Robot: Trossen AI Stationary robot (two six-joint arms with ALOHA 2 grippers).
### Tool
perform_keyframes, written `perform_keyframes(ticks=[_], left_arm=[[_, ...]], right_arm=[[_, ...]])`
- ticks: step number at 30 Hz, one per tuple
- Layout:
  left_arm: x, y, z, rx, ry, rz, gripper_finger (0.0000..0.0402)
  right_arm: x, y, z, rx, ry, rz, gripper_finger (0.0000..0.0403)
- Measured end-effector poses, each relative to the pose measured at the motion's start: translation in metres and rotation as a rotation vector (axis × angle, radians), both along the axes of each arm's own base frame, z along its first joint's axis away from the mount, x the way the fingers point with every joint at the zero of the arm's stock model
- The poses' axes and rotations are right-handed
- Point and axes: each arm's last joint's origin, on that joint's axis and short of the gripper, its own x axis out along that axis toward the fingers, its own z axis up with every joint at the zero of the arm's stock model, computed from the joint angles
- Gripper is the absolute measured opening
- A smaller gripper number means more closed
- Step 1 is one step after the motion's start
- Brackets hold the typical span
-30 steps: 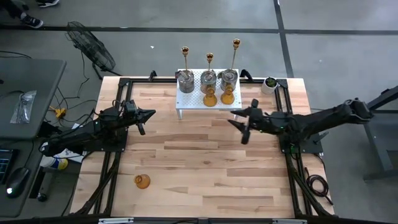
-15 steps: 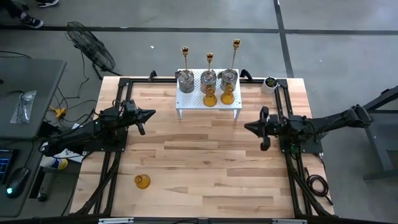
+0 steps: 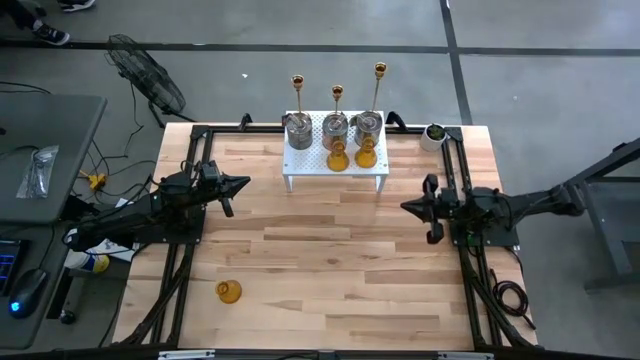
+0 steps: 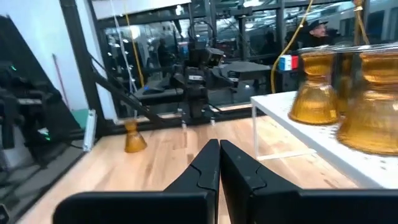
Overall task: Pick & Place candle stick holders
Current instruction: Put the brown glass candle holder on the shelf
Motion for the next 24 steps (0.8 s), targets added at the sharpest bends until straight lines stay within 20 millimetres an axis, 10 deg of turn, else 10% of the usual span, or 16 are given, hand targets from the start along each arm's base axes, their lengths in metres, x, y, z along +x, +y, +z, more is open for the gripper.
perform_keyframes(ticks=[24], left_arm=[[0.0,0.0,0.0,0.0,0.001,-0.001,0.0]], right_arm=[[-0.009,0.0,-0.017,-0.052,0.06,0.164,0.0004]])
